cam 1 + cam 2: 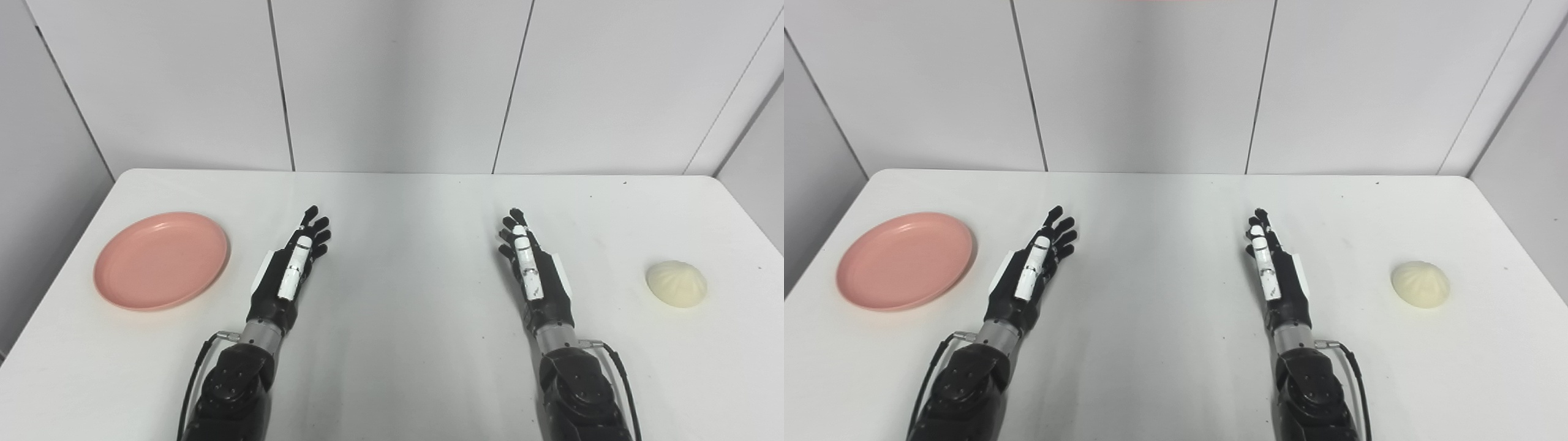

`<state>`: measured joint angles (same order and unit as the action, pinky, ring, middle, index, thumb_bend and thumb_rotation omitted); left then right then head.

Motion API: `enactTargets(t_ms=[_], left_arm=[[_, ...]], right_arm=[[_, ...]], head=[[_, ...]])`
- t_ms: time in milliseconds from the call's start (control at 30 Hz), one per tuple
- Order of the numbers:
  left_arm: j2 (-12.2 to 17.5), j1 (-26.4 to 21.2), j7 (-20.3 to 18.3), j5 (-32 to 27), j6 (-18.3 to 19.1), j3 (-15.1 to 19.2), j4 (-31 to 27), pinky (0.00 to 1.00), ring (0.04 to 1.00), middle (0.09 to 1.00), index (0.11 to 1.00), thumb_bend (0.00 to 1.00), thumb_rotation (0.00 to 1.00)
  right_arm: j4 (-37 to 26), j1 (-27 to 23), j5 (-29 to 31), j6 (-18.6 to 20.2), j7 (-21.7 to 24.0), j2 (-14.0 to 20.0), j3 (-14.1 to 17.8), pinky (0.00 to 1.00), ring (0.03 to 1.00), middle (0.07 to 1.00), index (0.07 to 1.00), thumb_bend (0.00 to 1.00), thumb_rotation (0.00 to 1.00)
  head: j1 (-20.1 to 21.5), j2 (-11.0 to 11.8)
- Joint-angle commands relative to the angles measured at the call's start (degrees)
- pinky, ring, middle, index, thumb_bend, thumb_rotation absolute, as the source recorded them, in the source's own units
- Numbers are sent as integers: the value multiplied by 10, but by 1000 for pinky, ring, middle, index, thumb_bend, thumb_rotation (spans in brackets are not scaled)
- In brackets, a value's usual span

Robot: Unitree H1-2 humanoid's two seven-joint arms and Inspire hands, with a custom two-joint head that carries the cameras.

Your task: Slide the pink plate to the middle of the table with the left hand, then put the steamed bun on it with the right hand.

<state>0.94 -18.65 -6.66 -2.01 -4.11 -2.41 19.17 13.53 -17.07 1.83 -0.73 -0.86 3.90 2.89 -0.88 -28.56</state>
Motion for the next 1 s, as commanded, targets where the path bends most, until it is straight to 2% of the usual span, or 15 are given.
enactTargets(t_ms=[0,967], left_arm=[[-5,27,-3,1,6,-6,25,931,932,947,954,390,1000],[-4,27,-2,3,-1,-7,31,928,930,945,953,375,1000]], right_arm=[[22,12,-2,-10,0,2,2,924,931,942,953,218,1000],[27,12,-1,-15,-1,1,2,930,932,943,958,207,1000]], head=[[0,0],[0,1]])
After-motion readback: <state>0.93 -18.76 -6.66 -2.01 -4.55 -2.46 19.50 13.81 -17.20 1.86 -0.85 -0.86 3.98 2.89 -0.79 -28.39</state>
